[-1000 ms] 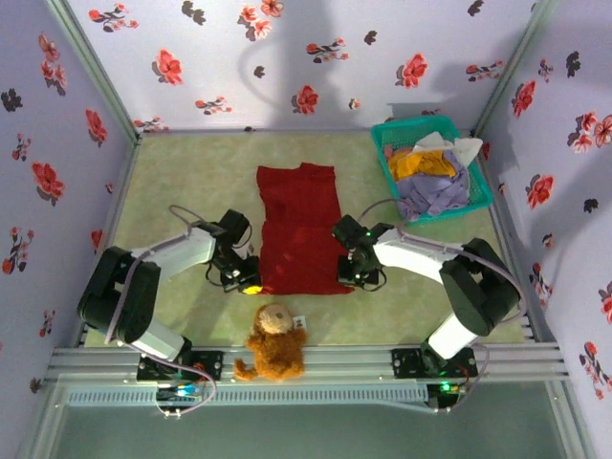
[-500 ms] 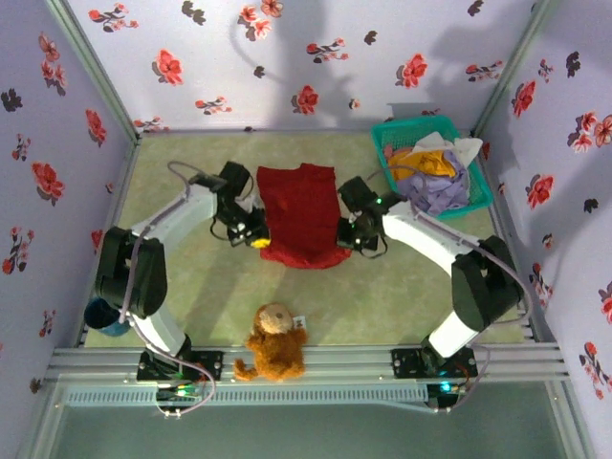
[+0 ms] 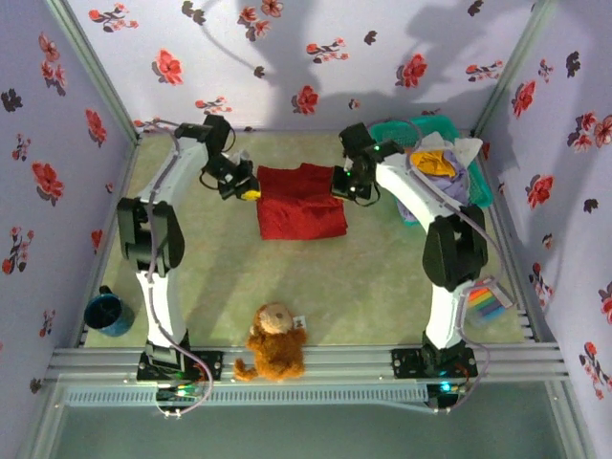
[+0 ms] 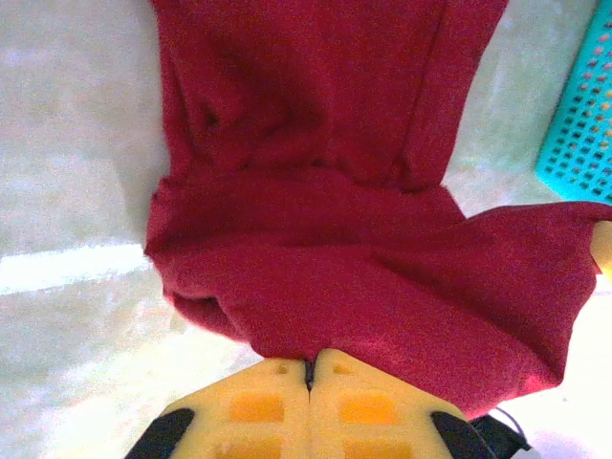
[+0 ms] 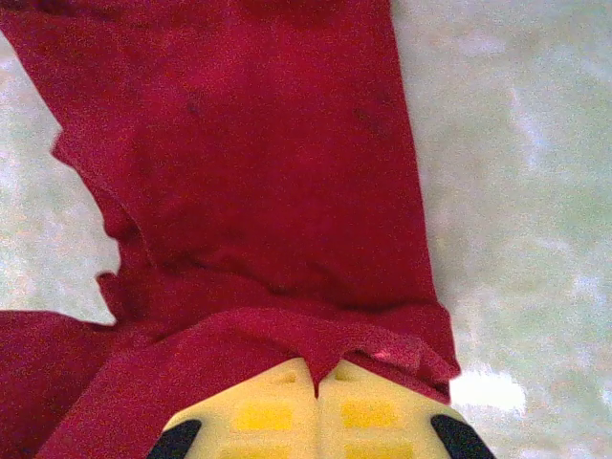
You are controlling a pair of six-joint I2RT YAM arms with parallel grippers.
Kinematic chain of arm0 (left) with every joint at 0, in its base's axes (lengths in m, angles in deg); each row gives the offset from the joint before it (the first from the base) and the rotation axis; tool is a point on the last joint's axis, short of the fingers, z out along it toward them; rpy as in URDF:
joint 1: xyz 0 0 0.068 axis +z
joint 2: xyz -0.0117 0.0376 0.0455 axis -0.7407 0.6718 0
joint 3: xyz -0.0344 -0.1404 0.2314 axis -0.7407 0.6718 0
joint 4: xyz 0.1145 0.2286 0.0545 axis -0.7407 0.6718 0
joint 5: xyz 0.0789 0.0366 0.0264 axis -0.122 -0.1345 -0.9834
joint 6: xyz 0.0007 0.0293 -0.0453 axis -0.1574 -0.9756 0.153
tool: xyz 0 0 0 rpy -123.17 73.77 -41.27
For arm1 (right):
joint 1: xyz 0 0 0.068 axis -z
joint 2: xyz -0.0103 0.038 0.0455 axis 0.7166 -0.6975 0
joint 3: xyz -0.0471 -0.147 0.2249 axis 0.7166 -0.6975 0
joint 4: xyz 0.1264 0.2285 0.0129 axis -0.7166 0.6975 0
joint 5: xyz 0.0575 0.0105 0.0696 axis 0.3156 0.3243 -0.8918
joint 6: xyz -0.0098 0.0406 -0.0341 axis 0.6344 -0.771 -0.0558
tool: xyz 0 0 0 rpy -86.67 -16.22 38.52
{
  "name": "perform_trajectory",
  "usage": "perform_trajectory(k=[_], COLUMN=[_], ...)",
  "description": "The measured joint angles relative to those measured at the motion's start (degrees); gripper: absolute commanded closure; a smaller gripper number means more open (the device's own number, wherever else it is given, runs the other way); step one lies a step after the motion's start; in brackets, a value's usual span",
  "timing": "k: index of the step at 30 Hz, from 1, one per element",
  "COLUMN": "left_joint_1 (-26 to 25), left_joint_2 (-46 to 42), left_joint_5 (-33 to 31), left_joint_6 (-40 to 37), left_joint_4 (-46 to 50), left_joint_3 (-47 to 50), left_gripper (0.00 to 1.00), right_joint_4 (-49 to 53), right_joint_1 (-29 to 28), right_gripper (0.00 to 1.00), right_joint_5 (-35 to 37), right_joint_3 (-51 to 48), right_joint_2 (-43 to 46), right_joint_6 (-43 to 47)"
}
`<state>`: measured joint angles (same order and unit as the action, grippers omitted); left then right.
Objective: Fold and stack the t-shirts
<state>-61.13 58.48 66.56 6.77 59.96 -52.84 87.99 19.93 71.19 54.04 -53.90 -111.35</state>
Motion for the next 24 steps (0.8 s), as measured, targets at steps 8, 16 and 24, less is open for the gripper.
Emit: perform_trajectory(k=[8,16,24], left_joint_1=[4.11,9.11,12.92], left_joint_2=[16.46,32.44,25.29], left_joint_5=[4.68,9.79,10.6], left_joint_6=[-0.87,4.2,12.28], left_joint_4=[2.14,-7.72,-27.1], left_joint_3=[-19.02,-29.99,-17.4], left_gripper=[1.0,0.59,0.48], right_joint_4=[0.15,-4.74,-6.05], right_joint_1=[4.5,9.77,10.84], right_gripper=[1.0,0.28,0.28], right_joint_5=[-3.08,-11.63,-12.74], right_joint_3=[26.93,49.2,40.39], right_joint_2=[-21.22,-41.9,-34.77], right_joint_6=[1.01,-1.6,0.35])
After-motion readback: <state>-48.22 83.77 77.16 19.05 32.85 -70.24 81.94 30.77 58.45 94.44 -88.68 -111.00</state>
